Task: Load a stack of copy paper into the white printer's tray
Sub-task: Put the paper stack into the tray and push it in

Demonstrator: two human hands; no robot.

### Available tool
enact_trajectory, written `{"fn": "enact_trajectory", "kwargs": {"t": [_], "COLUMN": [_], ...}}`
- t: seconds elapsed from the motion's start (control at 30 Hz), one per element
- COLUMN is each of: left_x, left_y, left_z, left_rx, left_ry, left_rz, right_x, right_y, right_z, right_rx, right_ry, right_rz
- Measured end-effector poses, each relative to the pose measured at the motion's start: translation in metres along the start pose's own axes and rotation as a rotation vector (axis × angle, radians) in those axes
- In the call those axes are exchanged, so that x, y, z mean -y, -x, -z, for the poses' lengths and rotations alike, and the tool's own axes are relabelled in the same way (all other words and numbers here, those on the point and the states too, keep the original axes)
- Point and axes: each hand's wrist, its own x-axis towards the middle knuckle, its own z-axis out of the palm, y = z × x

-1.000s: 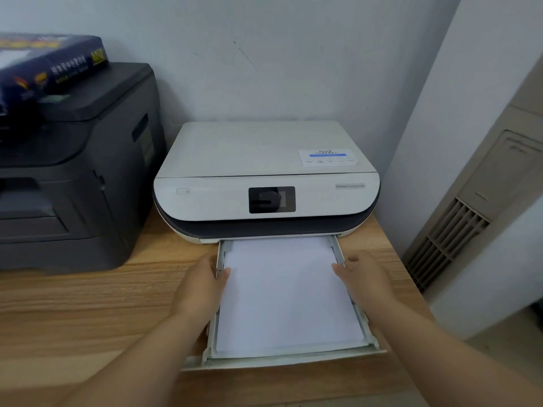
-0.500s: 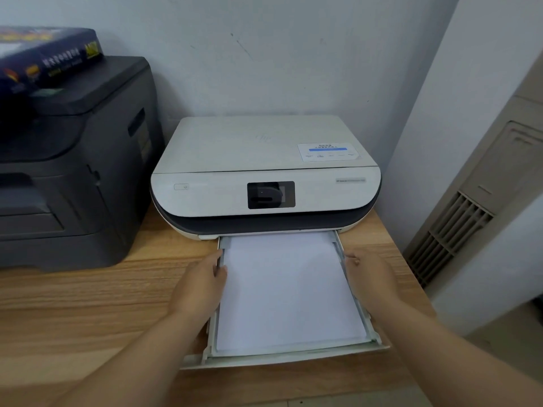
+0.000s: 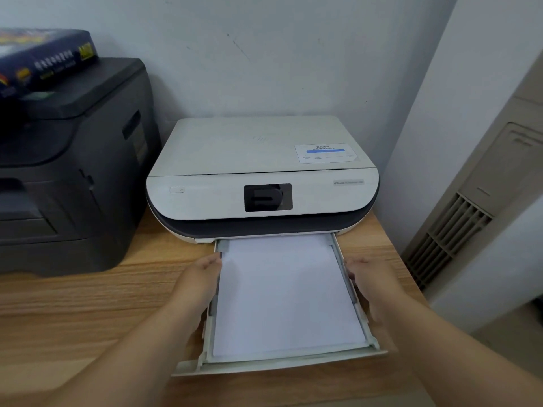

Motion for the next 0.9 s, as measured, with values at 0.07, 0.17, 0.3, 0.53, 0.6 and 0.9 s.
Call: {"fn": "enact_trajectory", "kwargs": {"t": [0.07, 0.17, 0.3, 0.53, 0.6, 0.9], "left_x": [0.004, 0.008, 0.012, 0.013, 0.013, 0.008], "left_y": [0.0, -0.002, -0.006, -0.008, -0.007, -0.011], "left_z": [0.001, 0.001, 0.001, 0.002, 0.003, 0.004], "left_rx": [-0.026, -0.062, -0.09, -0.094, -0.093, -0.07], "left_ry": [-0.061, -0.118, -0.157, -0.15, -0.17, -0.128], "left_rz": [-0.037, -0.094, -0.121, -0.11, -0.114, -0.079], "right_x": [-0.005, -0.012, -0.013, -0.013, -0.012, -0.007], "right_y": [0.002, 0.001, -0.003, -0.006, -0.005, -0.002], "right_z": [0.001, 0.0, -0.004, -0.009, -0.011, -0.01], "right_rx": [-0.052, -0.085, -0.137, -0.156, -0.159, -0.076], "right_ry": [0.032, 0.099, 0.17, 0.328, 0.325, 0.067], "right_rz": [0.069, 0.155, 0.213, 0.238, 0.242, 0.085]}}
